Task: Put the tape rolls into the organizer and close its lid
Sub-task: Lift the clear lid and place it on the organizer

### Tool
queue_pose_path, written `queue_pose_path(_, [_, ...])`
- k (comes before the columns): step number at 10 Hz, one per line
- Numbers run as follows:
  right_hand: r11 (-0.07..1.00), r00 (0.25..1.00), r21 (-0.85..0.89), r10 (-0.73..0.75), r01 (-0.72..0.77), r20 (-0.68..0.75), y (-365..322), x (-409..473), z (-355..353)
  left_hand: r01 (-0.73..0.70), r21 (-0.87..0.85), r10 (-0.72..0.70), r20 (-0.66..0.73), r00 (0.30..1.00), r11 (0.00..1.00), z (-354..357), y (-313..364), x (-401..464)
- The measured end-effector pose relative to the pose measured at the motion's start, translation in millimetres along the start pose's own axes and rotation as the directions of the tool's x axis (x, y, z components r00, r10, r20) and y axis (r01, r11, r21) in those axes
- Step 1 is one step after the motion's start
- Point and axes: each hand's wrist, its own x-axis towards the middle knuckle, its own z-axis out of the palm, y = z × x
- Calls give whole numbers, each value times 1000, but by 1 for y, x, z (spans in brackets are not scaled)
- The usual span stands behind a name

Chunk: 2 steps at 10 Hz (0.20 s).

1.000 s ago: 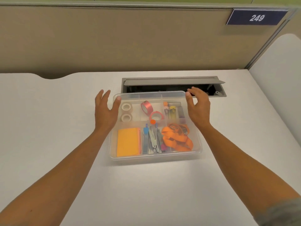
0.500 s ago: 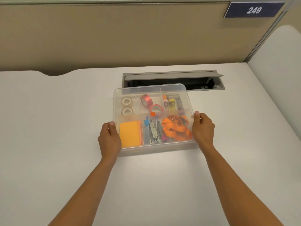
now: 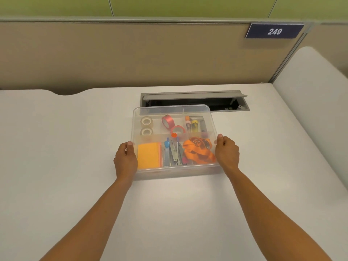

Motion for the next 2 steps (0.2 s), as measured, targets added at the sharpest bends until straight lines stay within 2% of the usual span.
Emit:
queue_pose_path(1, [995, 999, -96, -4, 0, -36, -6, 1, -8, 62, -10, -62, -2, 998, 998, -4, 6, 0])
queue_pose_path(2, [938, 961, -300, -227, 173, -157, -16, -9, -13, -3, 49, 8, -96, 995, 999, -9, 15, -7])
